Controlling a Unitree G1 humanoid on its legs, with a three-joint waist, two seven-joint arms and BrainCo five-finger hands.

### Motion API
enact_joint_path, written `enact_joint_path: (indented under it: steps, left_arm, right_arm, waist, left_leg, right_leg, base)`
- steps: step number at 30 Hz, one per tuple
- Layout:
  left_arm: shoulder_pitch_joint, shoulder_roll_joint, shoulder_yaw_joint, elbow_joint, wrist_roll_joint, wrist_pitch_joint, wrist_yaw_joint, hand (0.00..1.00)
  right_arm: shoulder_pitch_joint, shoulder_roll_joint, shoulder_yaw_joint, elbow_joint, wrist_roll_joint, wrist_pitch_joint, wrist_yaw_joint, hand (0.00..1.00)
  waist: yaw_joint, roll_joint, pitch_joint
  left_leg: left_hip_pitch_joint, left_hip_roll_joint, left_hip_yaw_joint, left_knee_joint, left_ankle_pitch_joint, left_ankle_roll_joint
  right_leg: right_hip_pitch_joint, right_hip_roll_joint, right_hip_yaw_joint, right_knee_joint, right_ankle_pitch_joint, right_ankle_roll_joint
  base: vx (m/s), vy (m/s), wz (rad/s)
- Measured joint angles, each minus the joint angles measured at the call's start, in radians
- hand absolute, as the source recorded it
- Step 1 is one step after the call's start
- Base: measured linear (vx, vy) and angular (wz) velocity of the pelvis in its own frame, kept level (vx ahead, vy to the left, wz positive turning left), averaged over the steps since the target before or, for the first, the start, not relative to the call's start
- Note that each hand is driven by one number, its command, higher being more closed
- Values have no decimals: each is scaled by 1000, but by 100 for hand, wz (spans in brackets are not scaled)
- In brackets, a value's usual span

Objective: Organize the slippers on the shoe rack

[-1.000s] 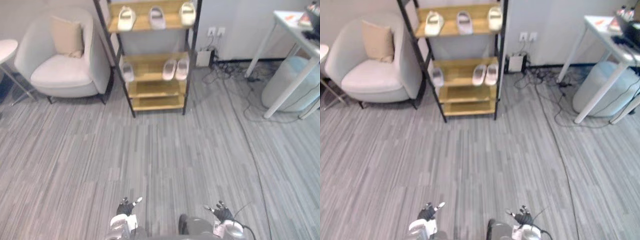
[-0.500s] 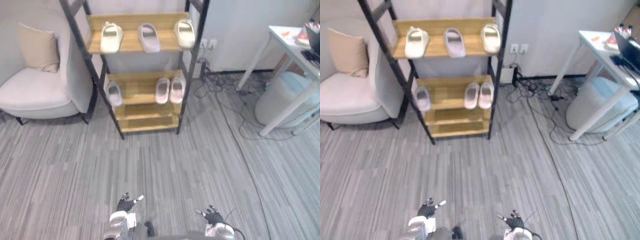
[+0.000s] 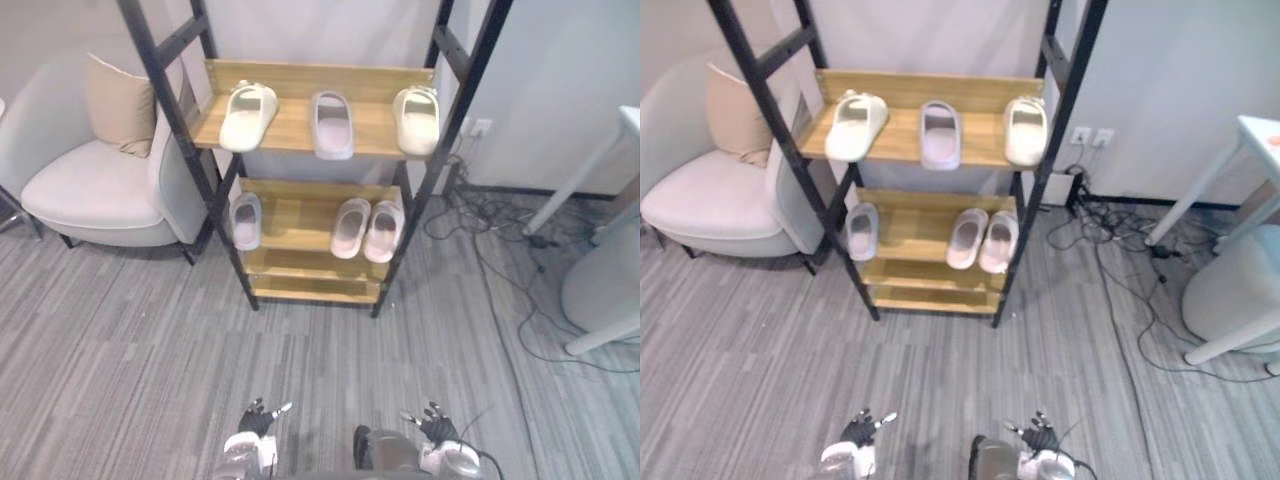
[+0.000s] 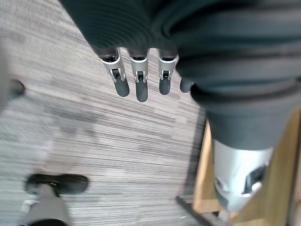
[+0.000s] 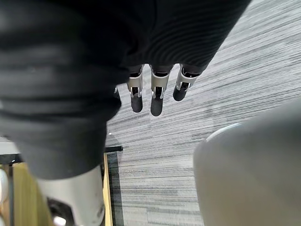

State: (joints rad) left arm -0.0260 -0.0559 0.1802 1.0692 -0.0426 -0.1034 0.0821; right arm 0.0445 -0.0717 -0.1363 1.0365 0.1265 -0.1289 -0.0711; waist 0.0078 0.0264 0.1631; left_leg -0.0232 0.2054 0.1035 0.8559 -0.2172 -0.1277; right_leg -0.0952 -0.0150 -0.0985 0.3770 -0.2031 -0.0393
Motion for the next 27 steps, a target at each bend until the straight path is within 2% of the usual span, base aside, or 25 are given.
enact_joint_path:
  steps: [1, 3, 5, 7, 8, 9, 10, 11, 12, 14, 15, 16, 17, 19, 21, 22, 23, 24, 25, 27]
  left_arm:
    - [0, 0, 0, -5, 0, -1, 1, 0]
    - [0, 0, -4, -18, -5, -1, 0, 0]
    - [-1, 1, -8, -28, -20, -6, 2, 0]
    - [-1, 1, -16, -38, -20, -11, 2, 0]
    - [-1, 2, -31, -38, -20, -15, 3, 0]
    - [1, 5, -49, -36, -19, -15, 3, 0]
    - [1, 8, -53, -36, -19, -15, 2, 0]
    - [3, 20, -53, -32, -19, -12, 2, 0]
    - [2, 29, -54, -15, -19, -11, 2, 0]
    - [0, 42, -72, -2, -19, -7, 0, 0]
    - [-1, 47, -86, 4, -19, -6, 0, 0]
    - [0, 51, -92, 10, -18, -3, 0, 0]
    - [0, 57, -92, 24, -18, 0, 0, 0]
    - [0, 69, -112, 41, -19, 1, 0, 0]
    - [-2, 79, -138, 53, -19, 1, -1, 0]
    - [-2, 81, -144, 61, -19, 1, -2, 0]
    - [-2, 88, -162, 65, -18, 1, -2, 0]
    - [-4, 94, -169, 71, -18, 1, -4, 0]
    - [-13, 80, -168, 94, -16, 2, -6, 0]
    - [-9, 59, -166, 104, -16, 1, -6, 0]
  right_arm:
    - [8, 3, 0, 1, 1, 2, -4, 0]
    - [15, 11, 0, -1, 11, 2, -9, 0]
    - [15, 21, -9, -3, 15, 2, -10, 0]
    - [17, 25, -13, 0, 31, 2, -13, 0]
    - [20, 23, -13, 1, 30, 2, -13, 0]
    - [22, 23, -10, 3, 30, 3, -13, 0]
    - [27, 33, -8, 7, 30, 5, -13, 0]
    - [46, 46, -7, 7, 29, 6, -11, 0]
    - [50, 60, -7, 6, 24, 7, -8, 0]
    - [47, 68, -8, 4, 14, 12, -8, 0]
    - [45, 66, -9, 5, -4, 13, -7, 0]
    - [45, 60, -9, 5, -11, 14, -6, 0]
    - [45, 59, -7, 5, -14, 14, -4, 0]
    - [39, 54, 4, 4, -20, 14, 2, 0]
    - [33, 46, 5, 6, -30, 13, 10, 0]
    - [31, 42, 7, 8, -39, 13, 11, 0]
    - [31, 41, 23, 14, -44, 12, 11, 0]
    - [32, 41, 25, 27, -45, 12, 11, 0]
    - [24, 27, 18, 45, -43, 6, 12, 0]
    - [19, 6, 19, 53, -44, 2, 12, 0]
  waist:
    - [5, -5, 2]
    - [5, -12, 4]
    - [5, -23, 4]
    - [7, -33, 0]
    - [8, -31, -2]
    - [16, -33, -6]
    - [27, -49, -20]
    - [28, -80, -54]
    - [29, -99, -66]
    - [30, -110, -71]
    - [30, -103, -68]
    - [30, -91, -61]
    - [30, -89, -64]
    - [28, -85, -68]
    - [25, -77, -70]
    - [25, -75, -71]
    - [25, -82, -75]
    - [24, -92, -77]
    - [11, -62, -79]
    - [0, -31, -81]
  left_leg:
    - [-23, 23, 43, 17, -29, 18]
    - [-70, 29, 95, -42, -53, 31]
    - [-127, 1, 107, -235, -56, 41]
    - [-152, -49, 81, -444, -17, 51]
    - [-149, -79, 57, -553, 36, 54]
    - [-141, -94, 42, -559, 103, 59]
    - [-131, -116, 57, -547, 112, 69]
    - [-133, -144, 89, -538, 85, 82]
    - [-125, -160, 111, -534, 68, 97]
    - [-83, -178, 140, -546, 52, 119]
    - [-44, -181, 145, -568, 45, 130]
    - [-9, -182, 147, -586, 42, 135]
    - [38, -181, 147, -617, 42, 136]
    - [81, -171, 146, -657, 42, 135]
    - [97, -150, 134, -685, 42, 135]
    - [98, -143, 132, -688, 44, 133]
    - [100, -151, 125, -692, 49, 124]
    - [103, -167, 110, -699, 50, 121]
    - [121, -158, 75, -708, 52, 105]
    - [137, -143, 54, -724, 57, 98]
  right_leg:
    - [59, -1, -1, -27, -9, -6]
    - [126, -9, 4, -80, -15, -1]
    - [166, -29, 6, -120, -27, 19]
    - [182, -55, 16, -125, -50, 44]
    - [189, -66, 25, -123, -70, 67]
    - [197, -77, 42, -113, -93, 86]
    - [202, -100, 69, -104, -111, 107]
    - [202, -133, 84, -98, -119, 122]
    - [187, -154, 103, -69, -114, 131]
    - [140, -173, 135, 62, -86, 143]
    - [122, -176, 141, 138, -65, 141]
    - [110, -177, 140, 187, -63, 145]
    - [105, -173, 119, 222, -80, 146]
    - [82, -159, 87, 216, -110, 141]
    - [45, -138, 50, 126, -123, 136]
    - [32, -130, 34, 58, -111, 130]
    - [25, -126, 24, -51, -21, 115]
    - [22, -128, 29, -85, 34, 114]
    - [60, -116, 14, -99, 39, 107]
    - [96, -99, 4, -141, 45, 98]
  base:
    - [351, -125, -14]
    - [314, -75, -13]
    - [254, 38, -3]
    - [279, 134, -5]
    - [348, 249, -23]
    - [461, 357, -39]
    - [385, 320, -45]
    - [435, 283, -45]
    - [417, 245, -33]
    - [439, 289, -24]
    - [311, 217, -16]
    - [272, 169, -10]
    - [187, 99, -6]
    - [186, 53, -4]
    - [147, -44, 4]
    - [112, -104, 3]
    - [86, -93, 1]
    - [133, -140, 16]
    - [143, -139, 17]
    - [117, -157, 10]
